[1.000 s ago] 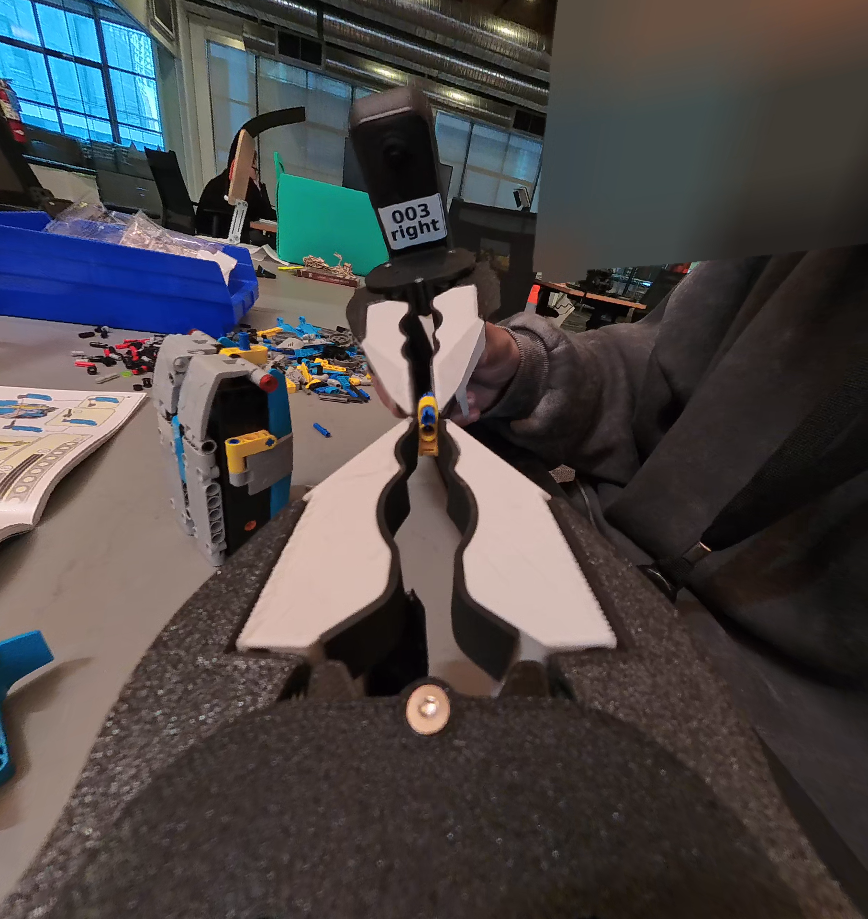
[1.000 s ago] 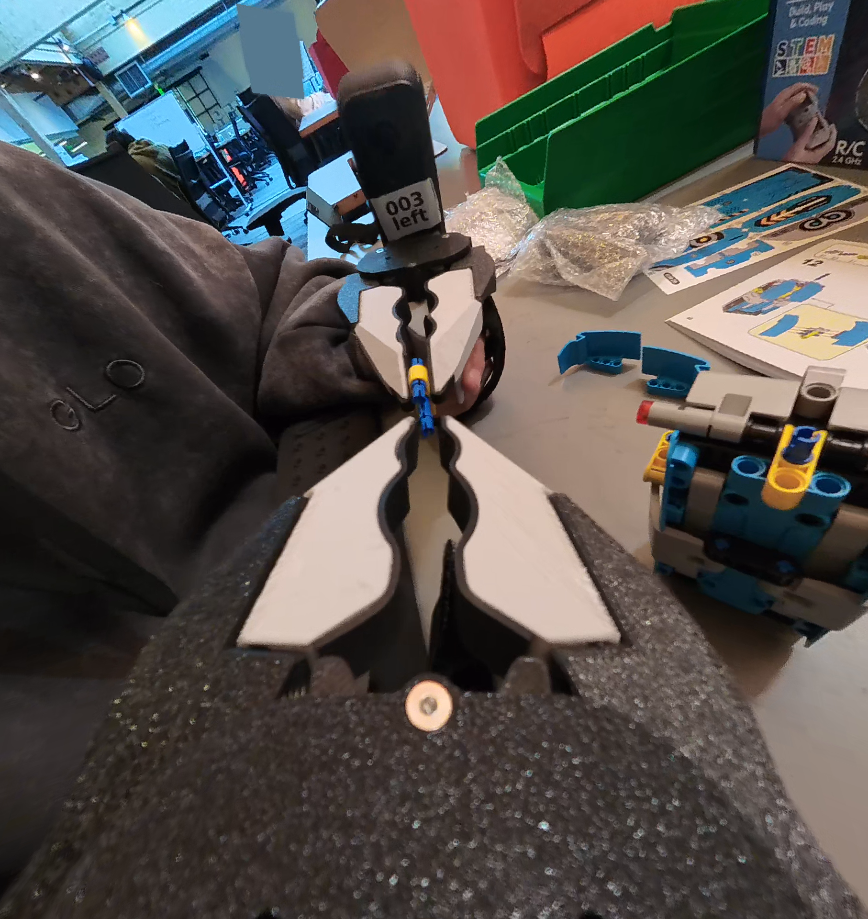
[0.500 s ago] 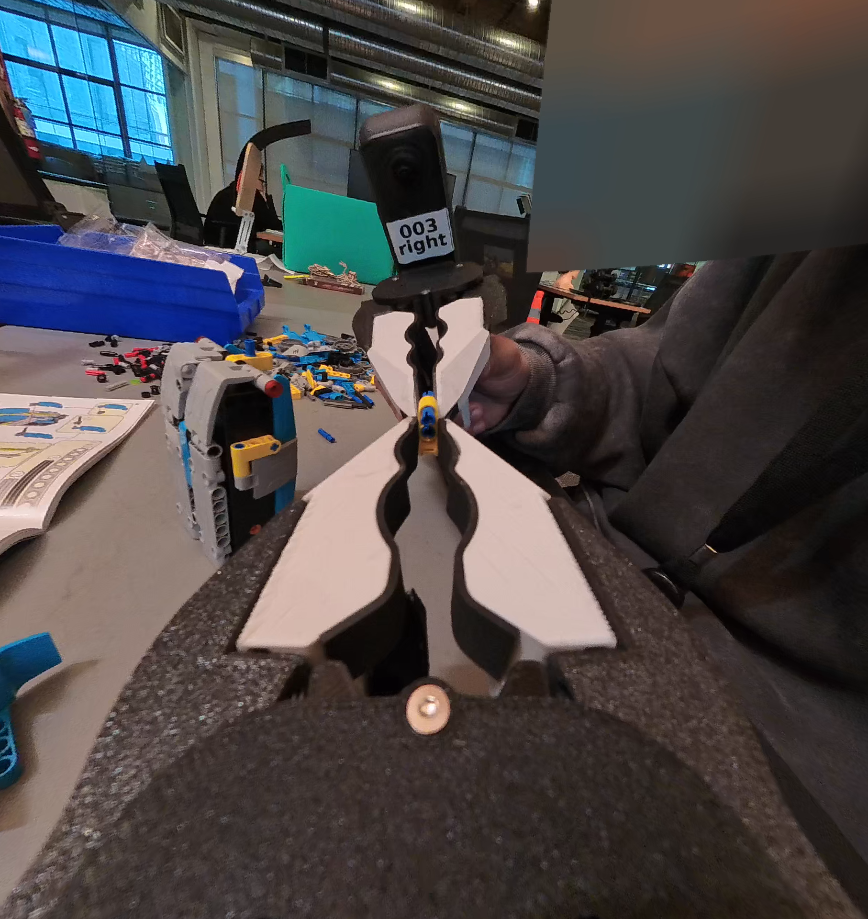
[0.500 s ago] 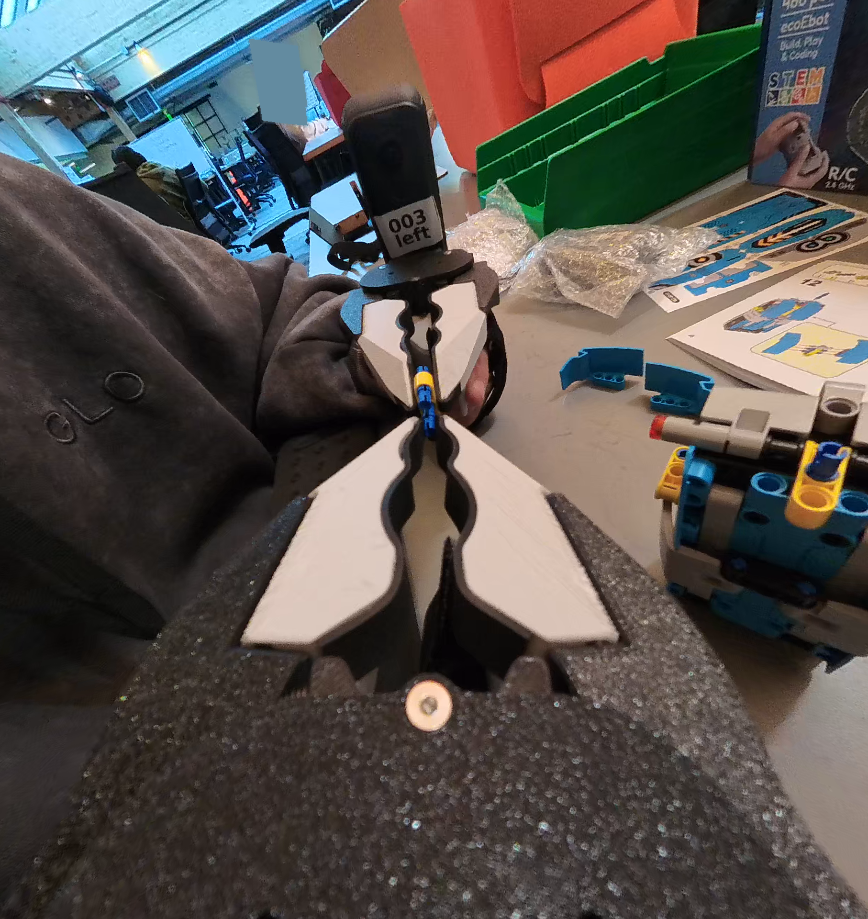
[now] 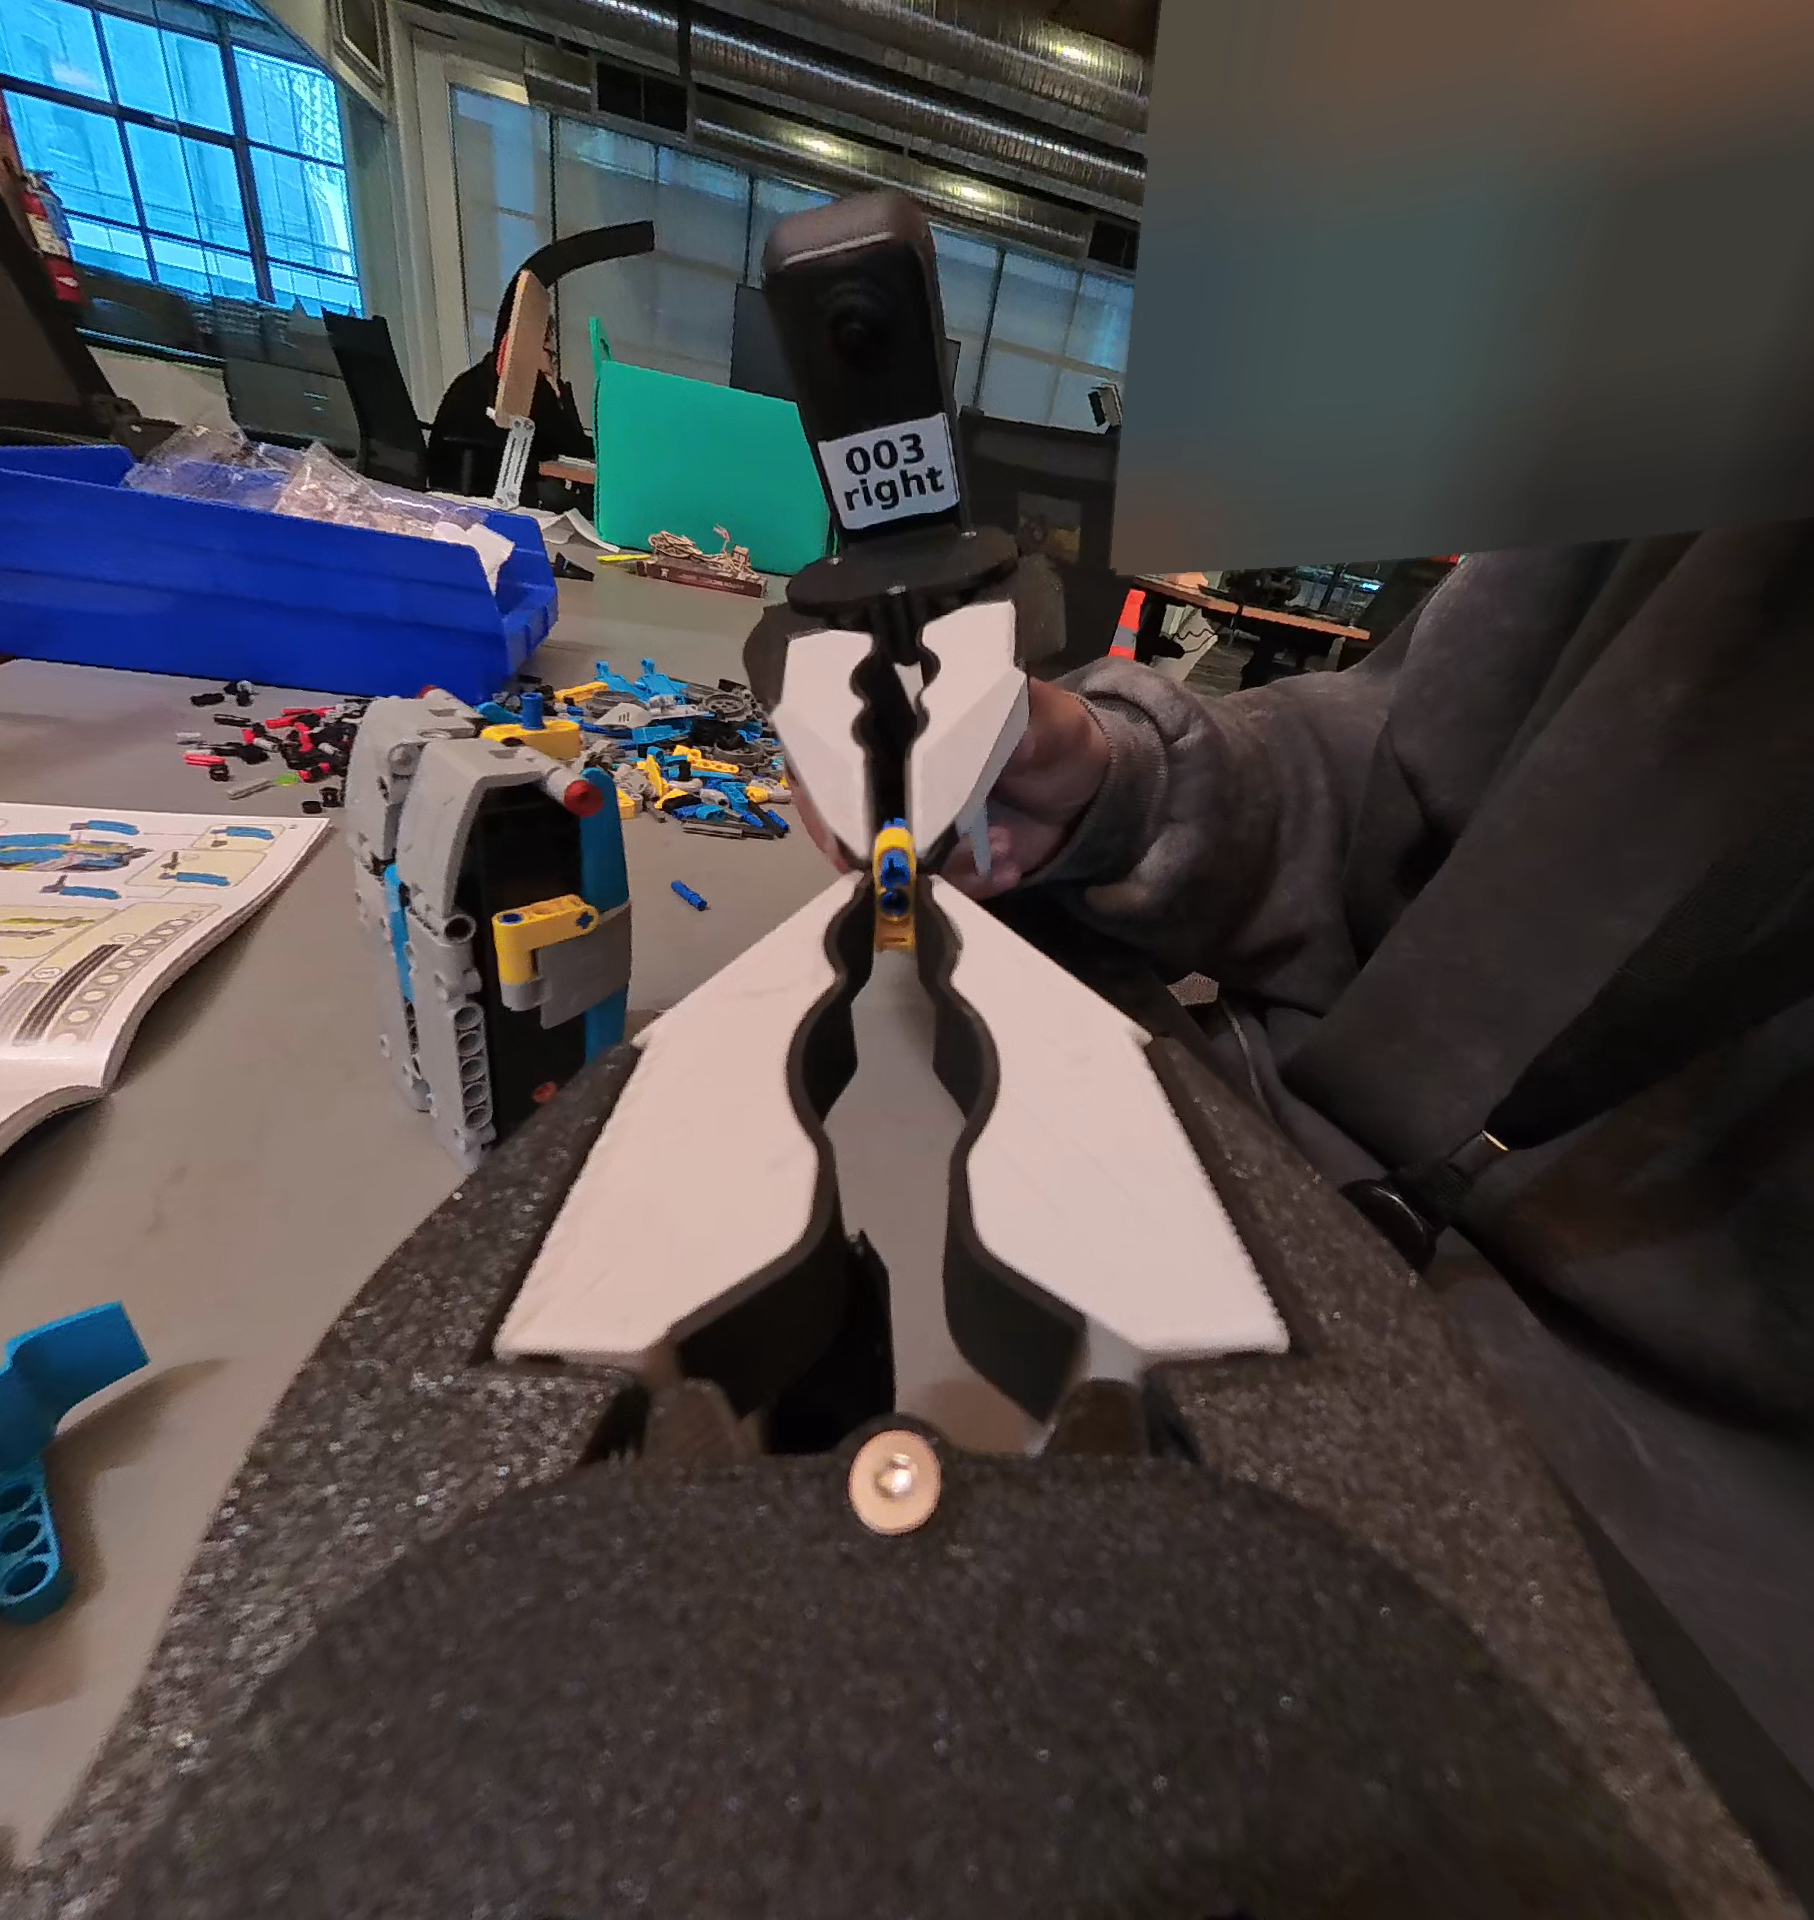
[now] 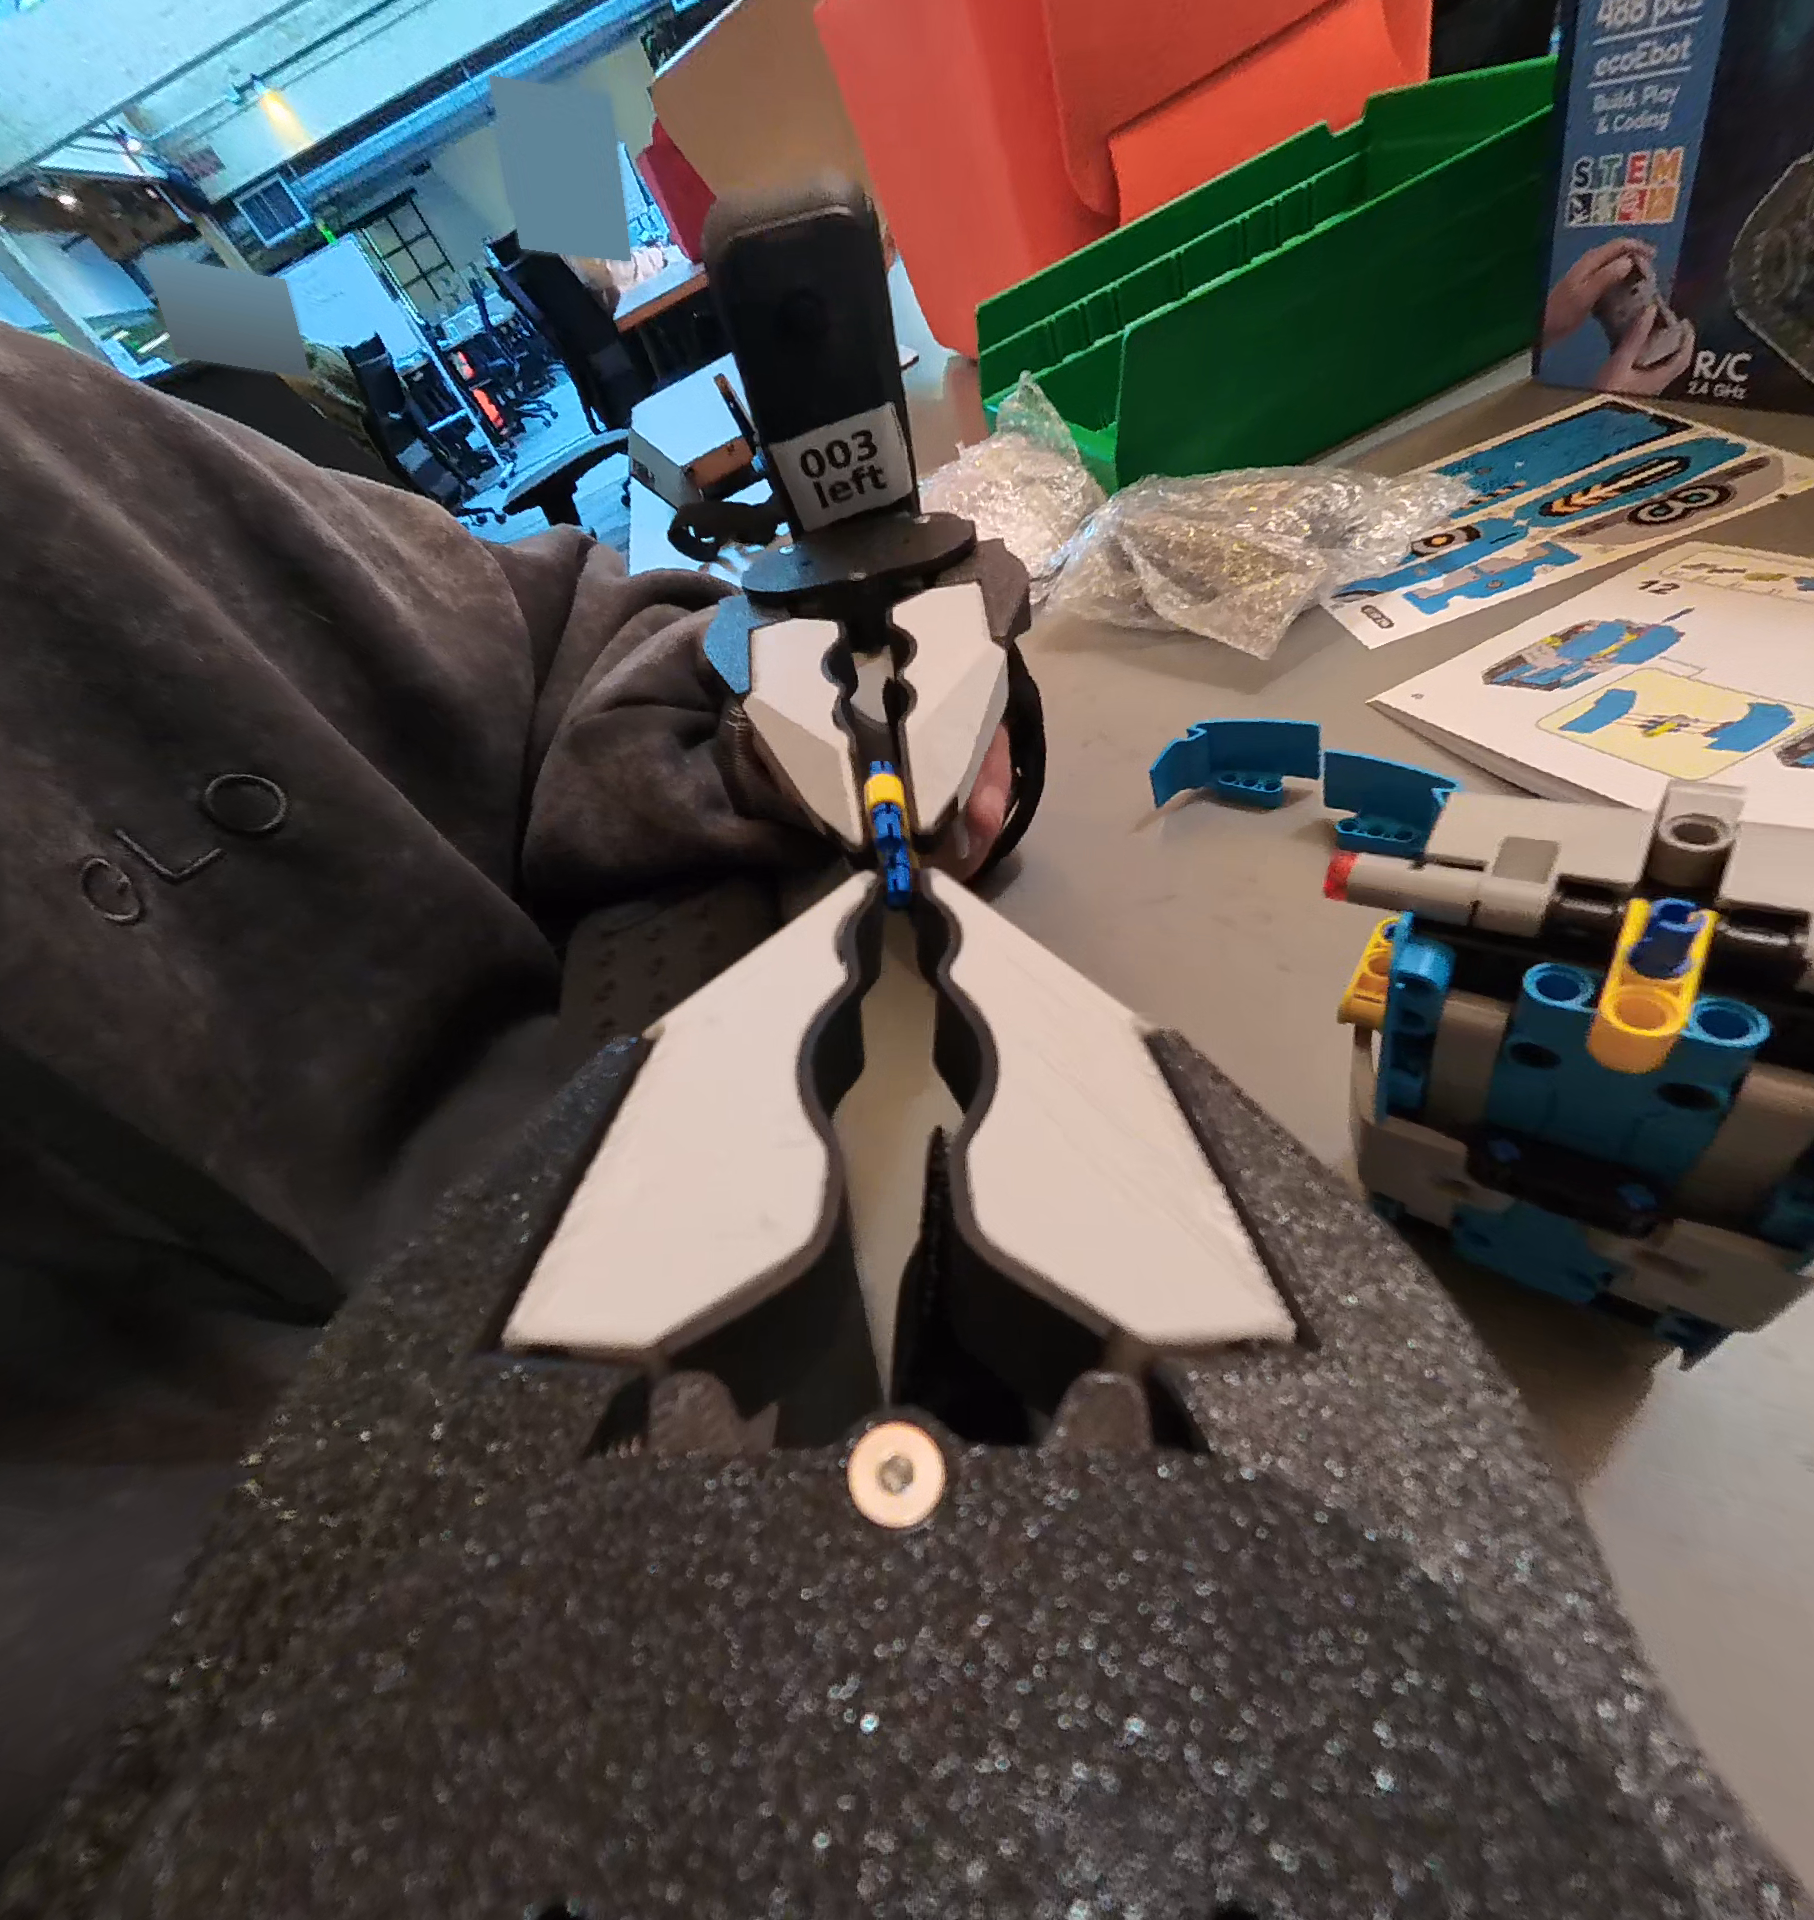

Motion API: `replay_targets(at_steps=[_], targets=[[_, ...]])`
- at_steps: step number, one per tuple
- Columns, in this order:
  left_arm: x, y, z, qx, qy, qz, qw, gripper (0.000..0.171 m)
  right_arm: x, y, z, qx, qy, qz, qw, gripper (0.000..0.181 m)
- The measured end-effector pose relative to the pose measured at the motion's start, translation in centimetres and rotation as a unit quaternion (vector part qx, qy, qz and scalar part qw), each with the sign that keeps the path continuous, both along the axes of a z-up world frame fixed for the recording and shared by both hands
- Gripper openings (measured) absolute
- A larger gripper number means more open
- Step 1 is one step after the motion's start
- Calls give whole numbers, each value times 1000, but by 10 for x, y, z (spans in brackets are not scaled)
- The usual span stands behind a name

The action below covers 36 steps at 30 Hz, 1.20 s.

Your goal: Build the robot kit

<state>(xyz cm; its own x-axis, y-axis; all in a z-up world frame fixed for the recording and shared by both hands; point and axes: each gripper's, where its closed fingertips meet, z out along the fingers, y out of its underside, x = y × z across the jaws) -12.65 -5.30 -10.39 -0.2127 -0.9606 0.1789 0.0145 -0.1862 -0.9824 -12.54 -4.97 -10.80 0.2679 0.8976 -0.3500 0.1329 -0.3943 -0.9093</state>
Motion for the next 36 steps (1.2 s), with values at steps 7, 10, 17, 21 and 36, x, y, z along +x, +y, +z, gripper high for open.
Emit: replay_targets(at_steps=[7,10,17,21,36], targets=[[0,-2,-1,6,2,-2,1000,6,-1,-2,0,10,-5,2,1000,3],[3,-7,-8,24,26,-7,999,7,-4,-6,-6,4,-16,15,1000,3],[3,-6,-6,24,20,-1,999,7,-5,-4,-6,6,-10,9,1000,3],[4,-4,-6,13,21,-4,1000,7,-4,-2,-6,3,-13,7,1000,4],[3,-2,-6,-1,20,-6,1000,7,0,-1,-5,12,-14,2,1000,4]])
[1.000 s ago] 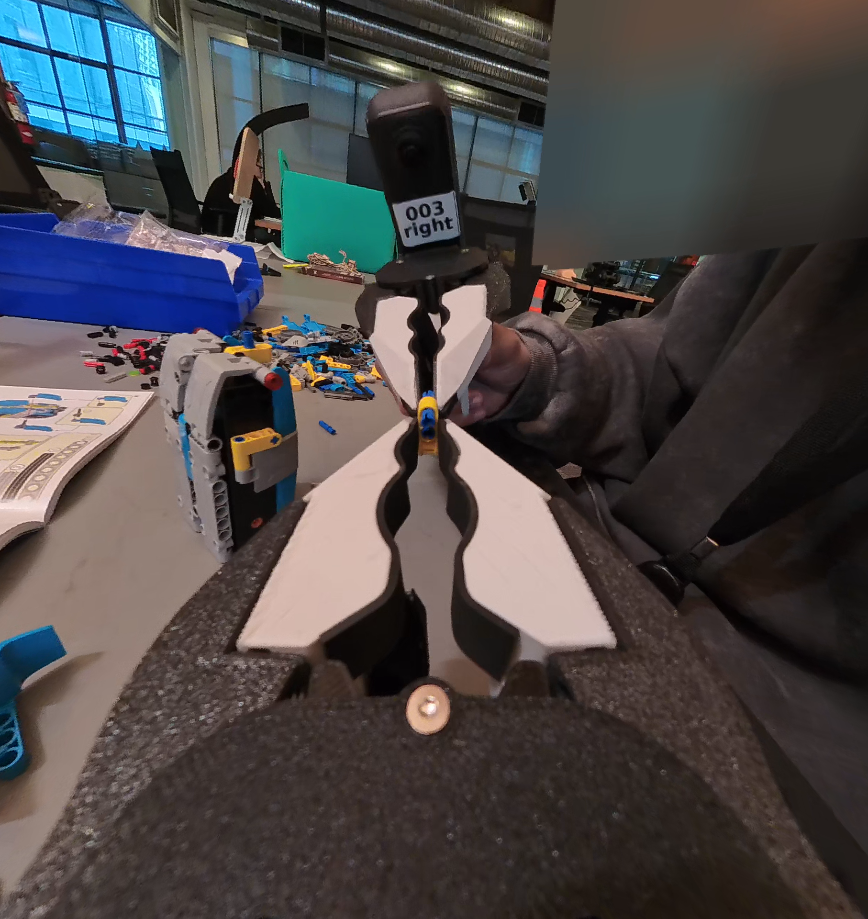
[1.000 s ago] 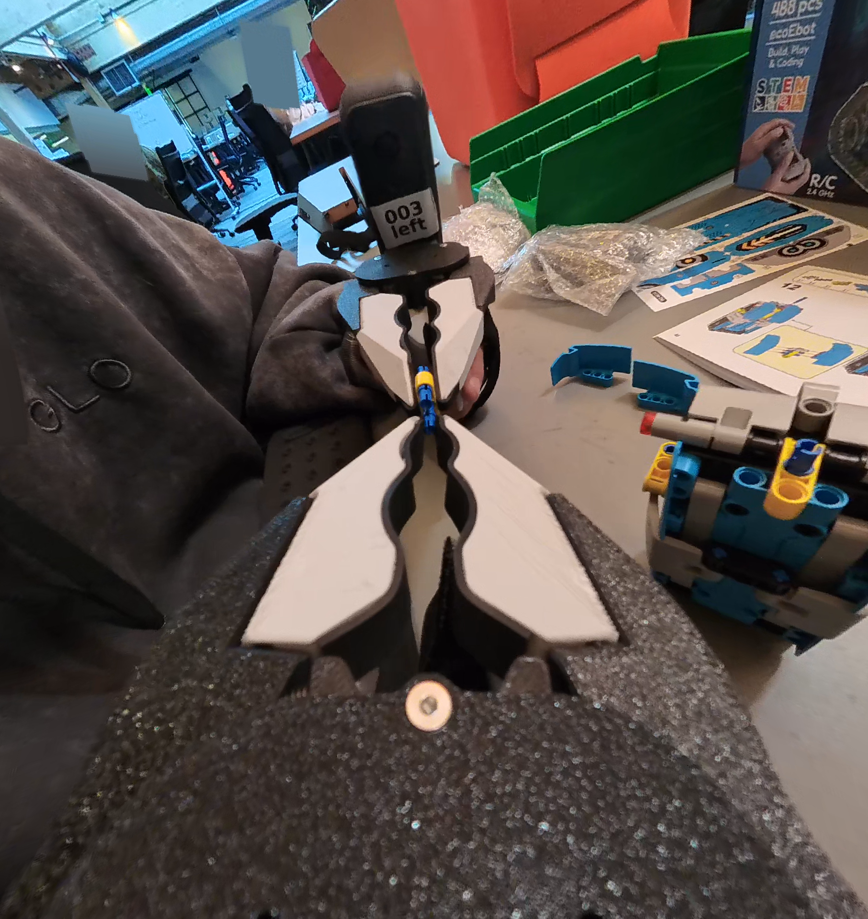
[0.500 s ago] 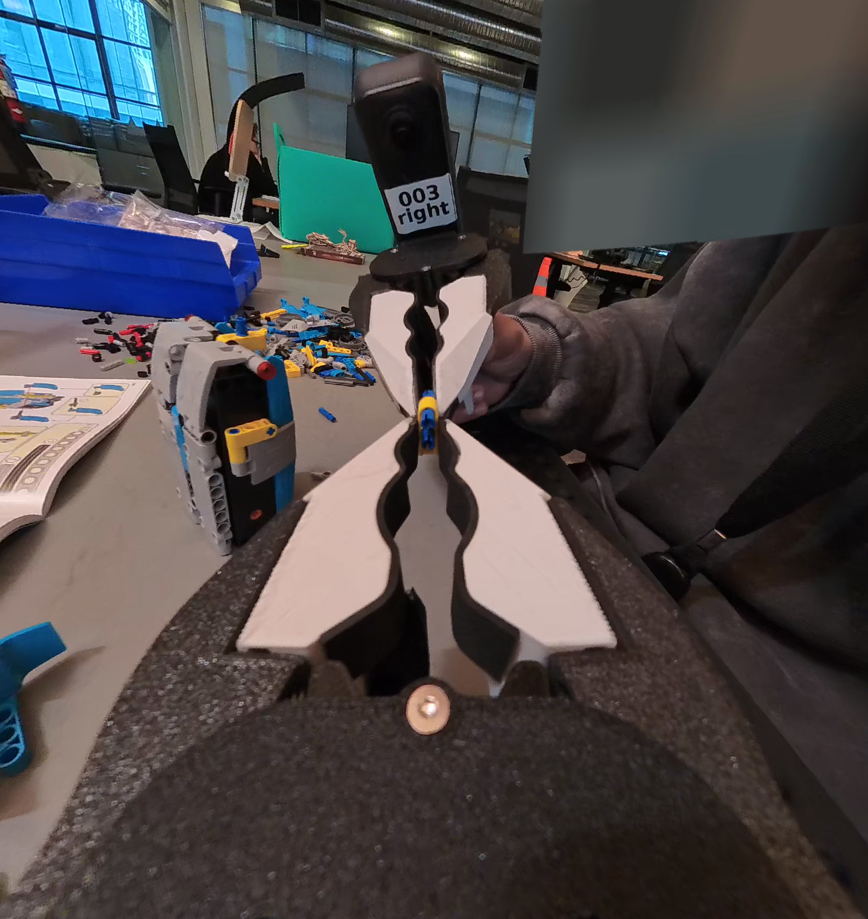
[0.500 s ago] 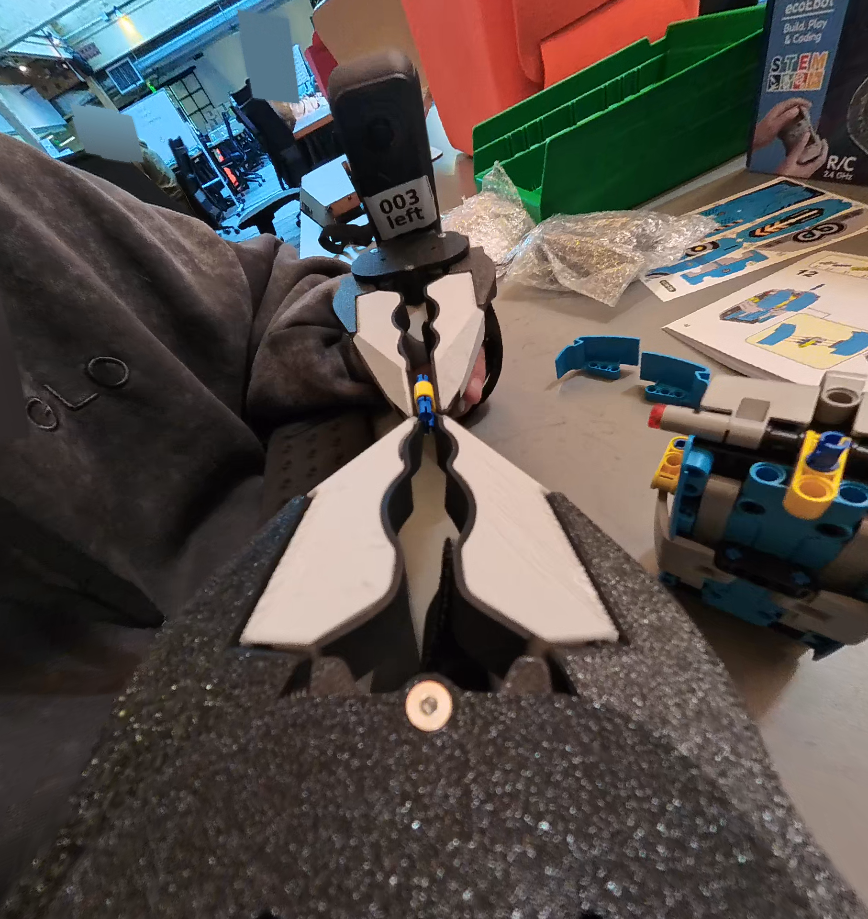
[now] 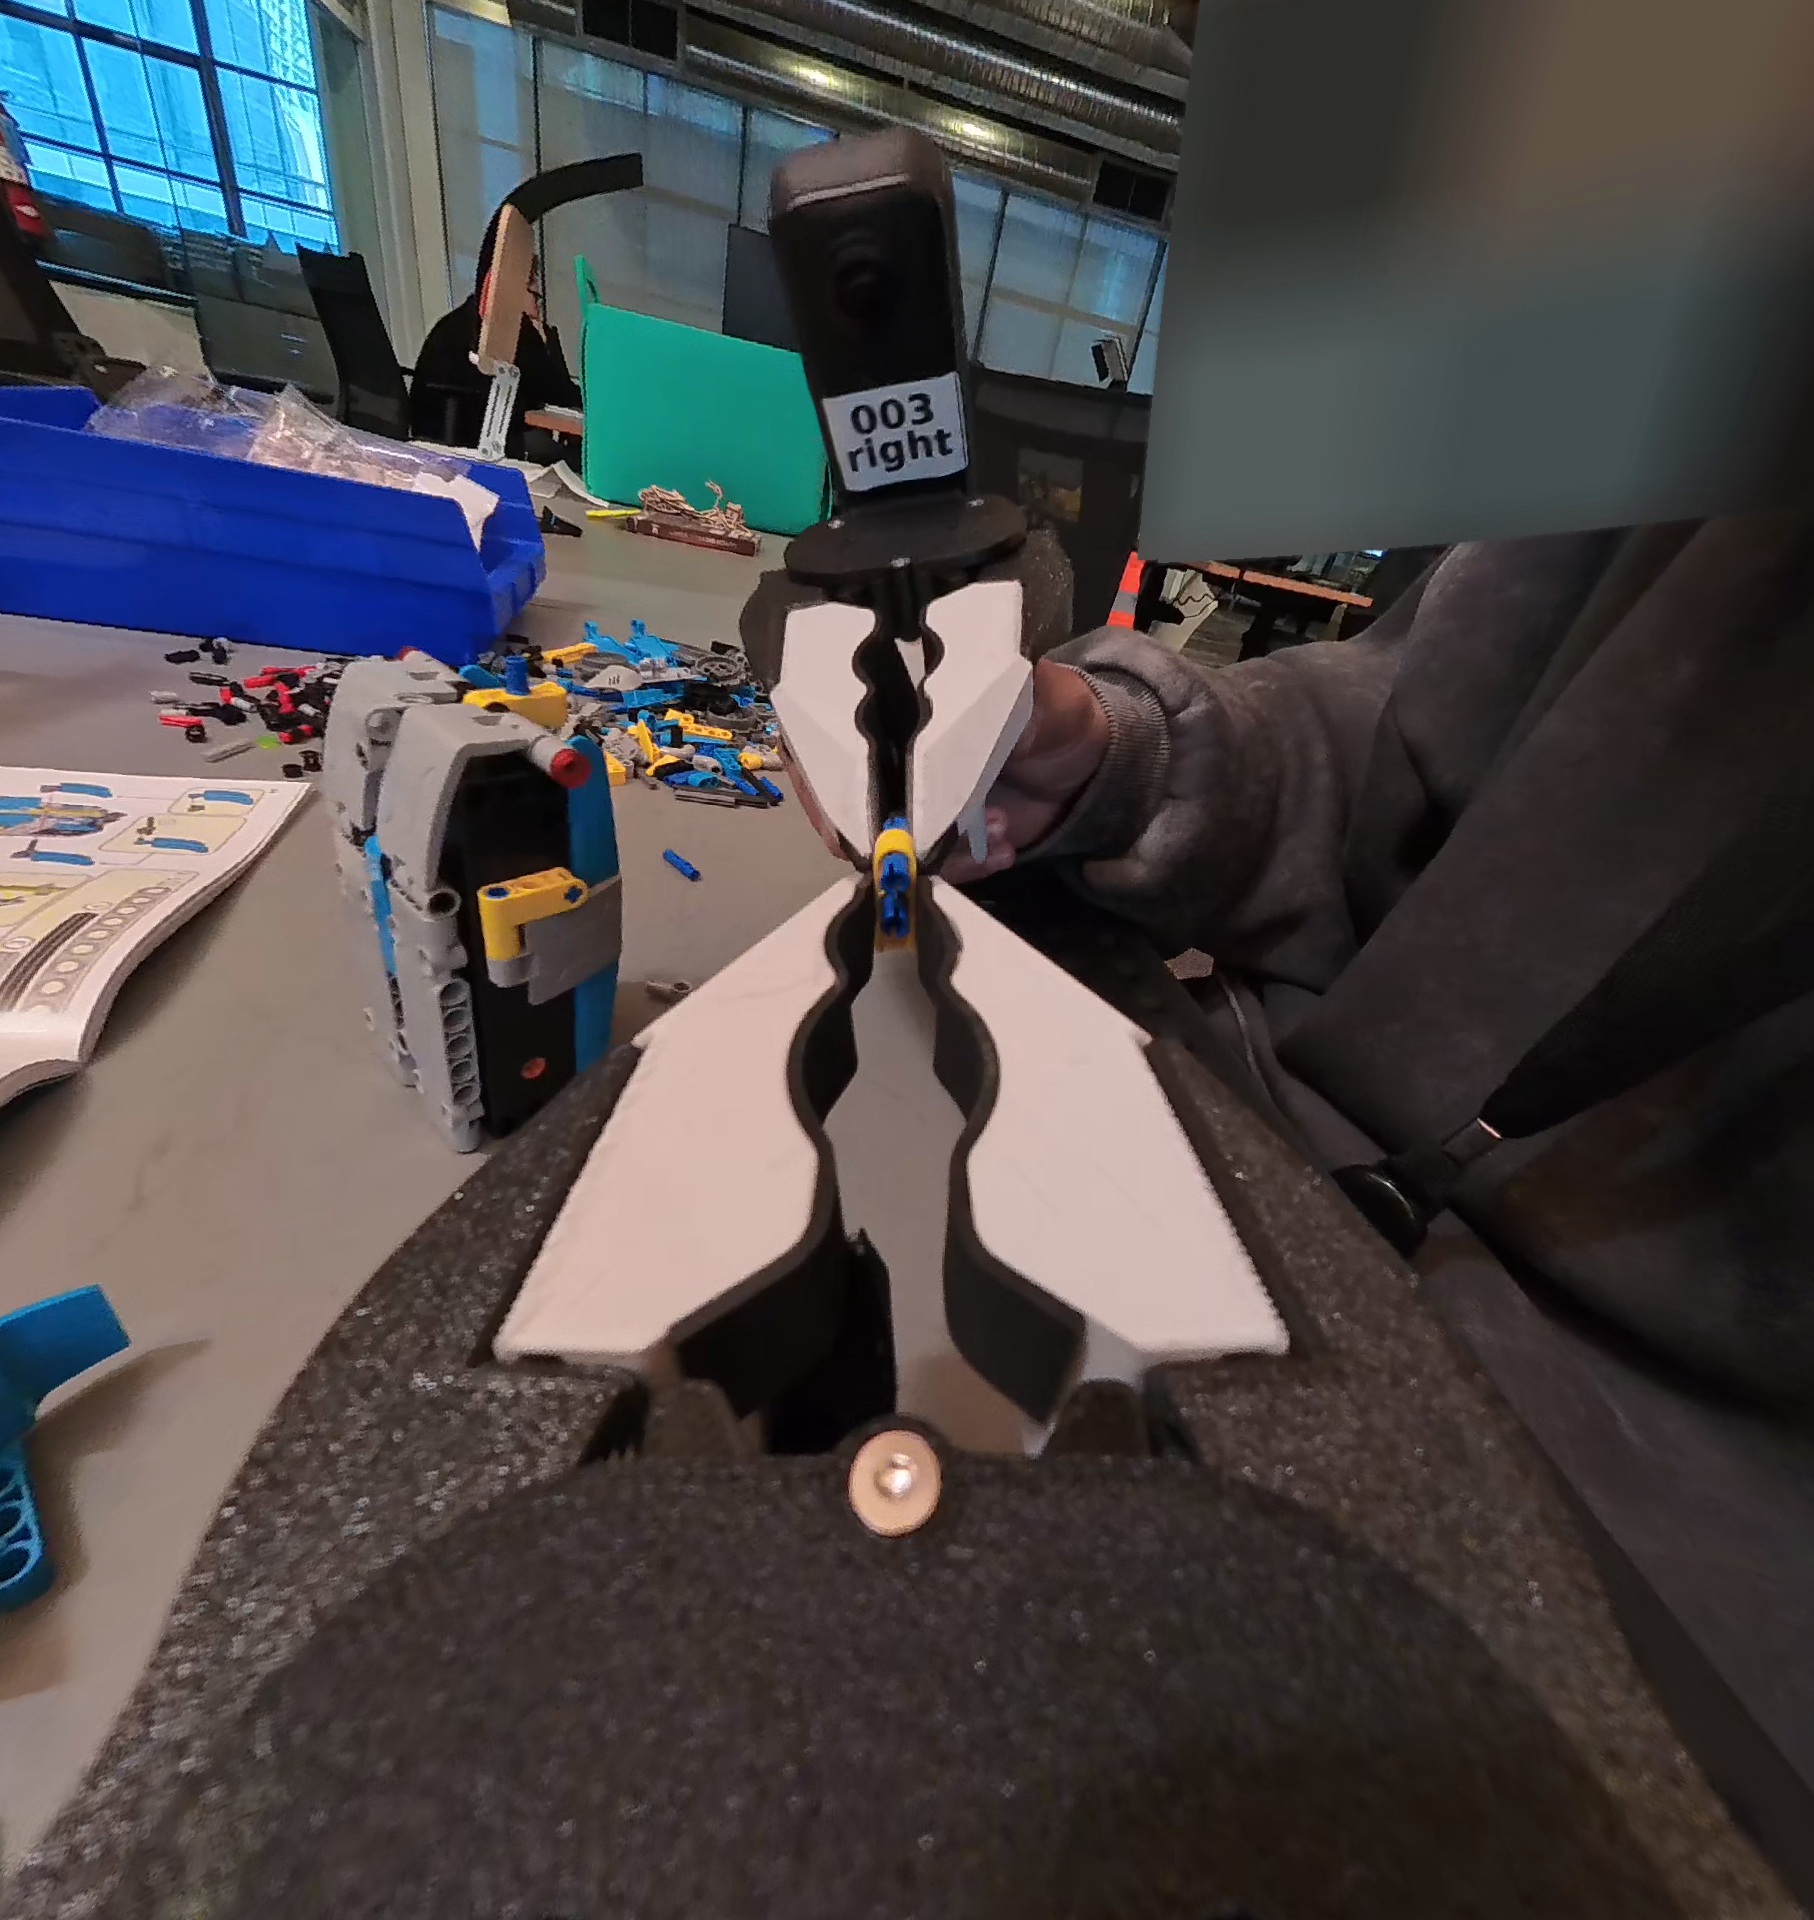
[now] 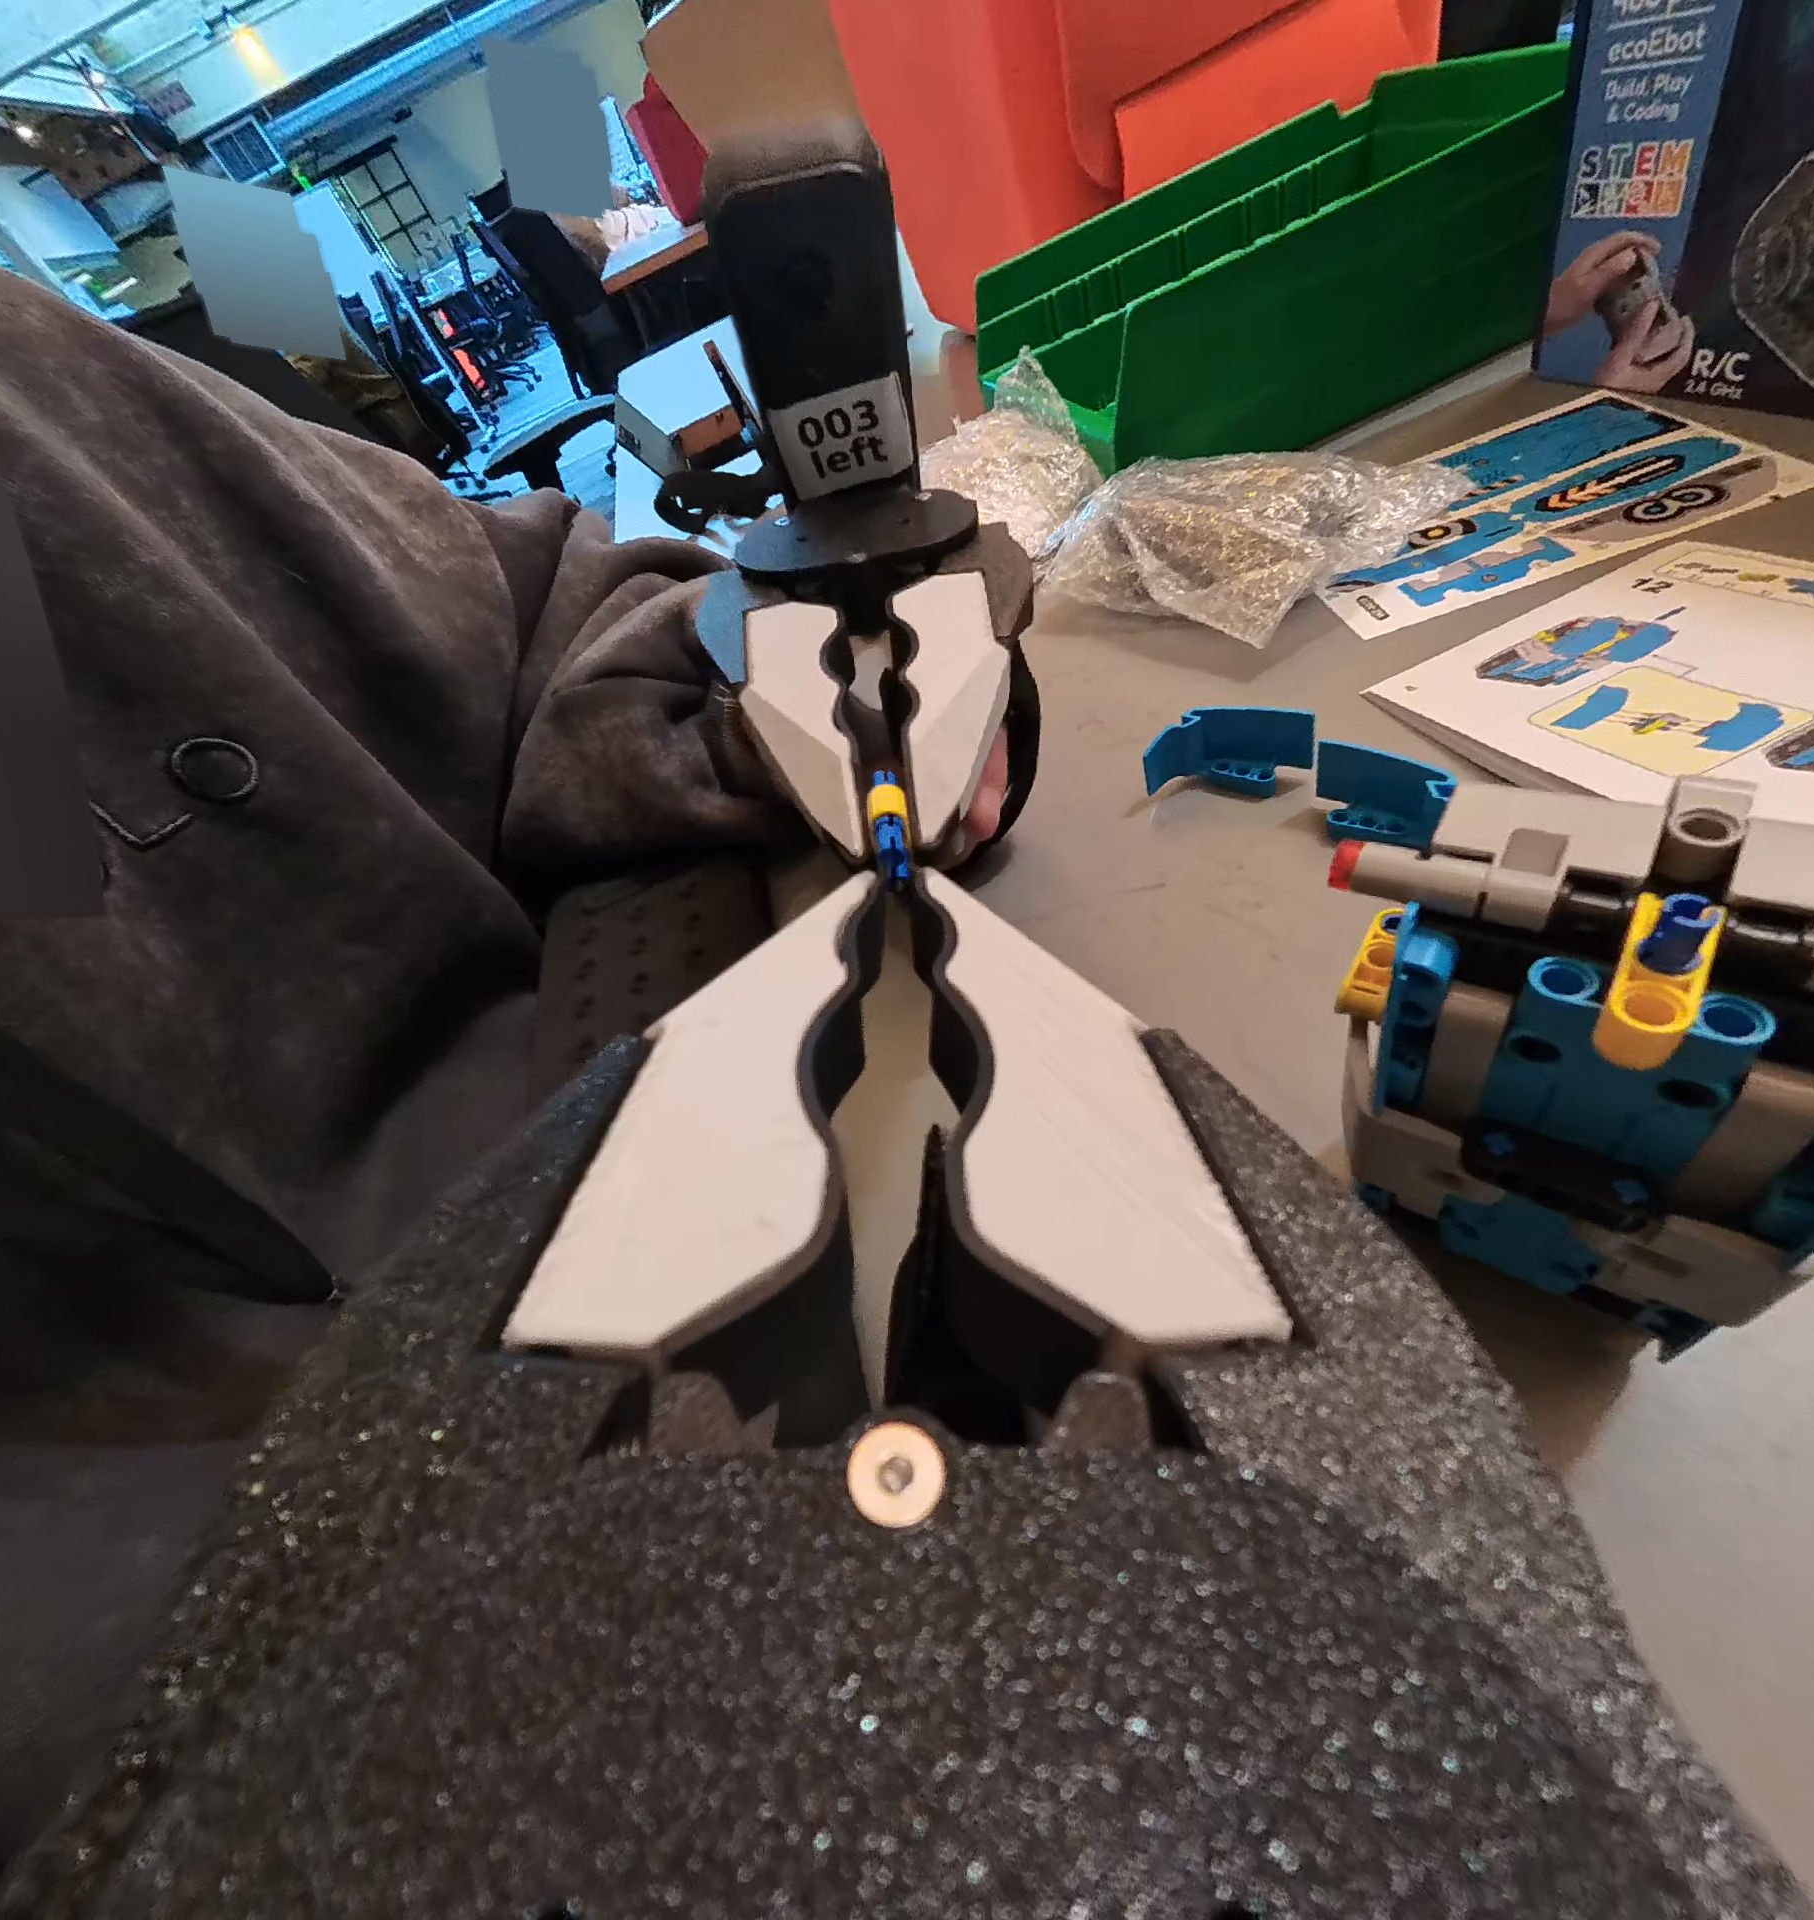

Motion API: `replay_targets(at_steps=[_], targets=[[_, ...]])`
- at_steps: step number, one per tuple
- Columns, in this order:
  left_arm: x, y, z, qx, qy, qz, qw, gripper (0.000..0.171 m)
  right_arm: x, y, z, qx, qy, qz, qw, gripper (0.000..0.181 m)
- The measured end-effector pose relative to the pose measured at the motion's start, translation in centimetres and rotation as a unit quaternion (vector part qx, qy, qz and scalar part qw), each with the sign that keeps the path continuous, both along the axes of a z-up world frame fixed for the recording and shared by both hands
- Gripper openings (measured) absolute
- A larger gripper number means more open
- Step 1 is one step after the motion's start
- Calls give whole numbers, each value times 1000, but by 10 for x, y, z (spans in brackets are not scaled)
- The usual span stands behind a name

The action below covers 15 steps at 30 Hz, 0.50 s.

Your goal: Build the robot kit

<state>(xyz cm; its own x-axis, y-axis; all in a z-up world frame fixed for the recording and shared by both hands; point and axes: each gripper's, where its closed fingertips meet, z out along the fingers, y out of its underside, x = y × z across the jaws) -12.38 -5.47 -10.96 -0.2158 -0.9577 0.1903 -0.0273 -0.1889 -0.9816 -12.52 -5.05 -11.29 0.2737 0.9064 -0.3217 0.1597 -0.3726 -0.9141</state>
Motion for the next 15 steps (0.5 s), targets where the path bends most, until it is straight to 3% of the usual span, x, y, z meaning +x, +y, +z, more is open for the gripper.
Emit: replay_targets(at_steps=[13,15], targets=[[2,0,-2,8,8,9,1000,7,2,1,-1,-8,-5,1,1000,3],[2,1,-2,-2,8,5,1000,6,5,4,2,2,-2,-8,1000,10]])
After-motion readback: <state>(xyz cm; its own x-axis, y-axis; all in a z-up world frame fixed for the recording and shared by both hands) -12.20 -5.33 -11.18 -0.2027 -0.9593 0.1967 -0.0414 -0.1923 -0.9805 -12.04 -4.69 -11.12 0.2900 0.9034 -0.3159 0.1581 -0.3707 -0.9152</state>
